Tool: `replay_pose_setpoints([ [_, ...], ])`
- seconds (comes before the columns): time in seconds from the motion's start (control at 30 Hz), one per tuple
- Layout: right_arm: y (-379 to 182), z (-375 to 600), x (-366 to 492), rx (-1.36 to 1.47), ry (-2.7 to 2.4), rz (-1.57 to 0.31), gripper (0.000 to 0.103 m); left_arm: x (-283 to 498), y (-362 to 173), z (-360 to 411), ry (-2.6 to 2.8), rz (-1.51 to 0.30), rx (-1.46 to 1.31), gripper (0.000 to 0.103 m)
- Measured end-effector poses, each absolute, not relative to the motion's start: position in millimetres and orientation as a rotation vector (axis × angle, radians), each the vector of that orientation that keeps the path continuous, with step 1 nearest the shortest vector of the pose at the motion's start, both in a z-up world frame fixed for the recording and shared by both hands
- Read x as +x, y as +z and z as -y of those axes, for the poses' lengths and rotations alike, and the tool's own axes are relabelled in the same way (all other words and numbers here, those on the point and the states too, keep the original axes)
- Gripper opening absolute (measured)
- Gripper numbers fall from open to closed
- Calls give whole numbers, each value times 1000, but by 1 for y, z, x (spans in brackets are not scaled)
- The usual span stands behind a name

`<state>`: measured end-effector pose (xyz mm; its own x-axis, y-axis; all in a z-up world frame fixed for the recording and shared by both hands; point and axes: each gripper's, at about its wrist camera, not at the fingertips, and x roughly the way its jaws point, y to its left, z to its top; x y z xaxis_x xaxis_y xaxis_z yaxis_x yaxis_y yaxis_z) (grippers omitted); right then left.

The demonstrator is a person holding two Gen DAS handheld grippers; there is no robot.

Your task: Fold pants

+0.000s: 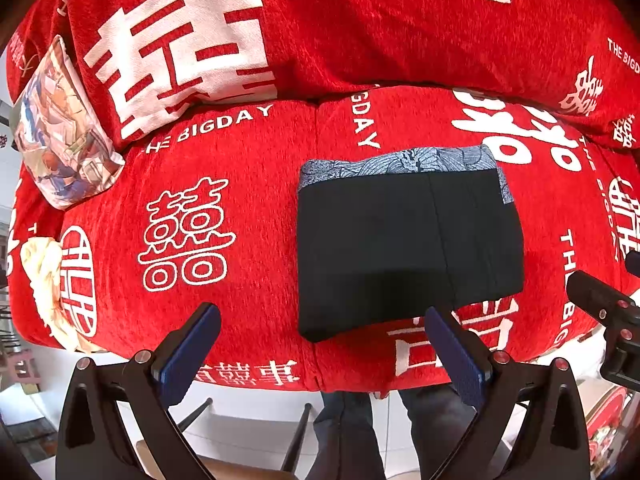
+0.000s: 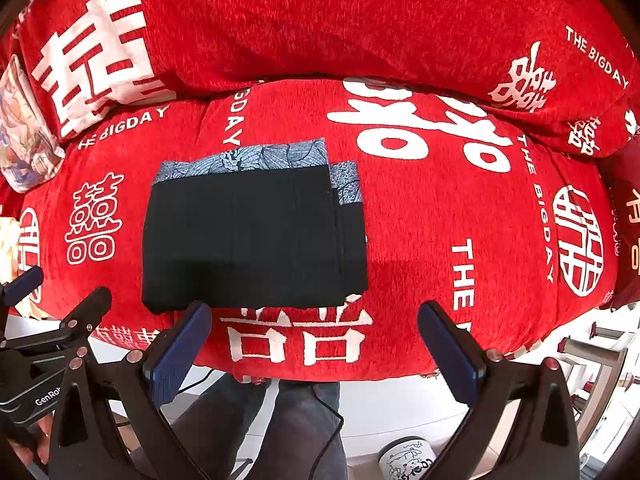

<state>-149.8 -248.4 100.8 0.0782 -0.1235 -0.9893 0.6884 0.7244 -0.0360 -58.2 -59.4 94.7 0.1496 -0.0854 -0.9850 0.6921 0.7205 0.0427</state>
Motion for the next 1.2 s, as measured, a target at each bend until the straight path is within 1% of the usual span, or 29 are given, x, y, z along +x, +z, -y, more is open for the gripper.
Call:
replay_pose_setpoints([
  [1.2, 99, 251, -150, 495, -641, -1380, 103, -63, 101, 67, -677, -1278, 600, 102],
])
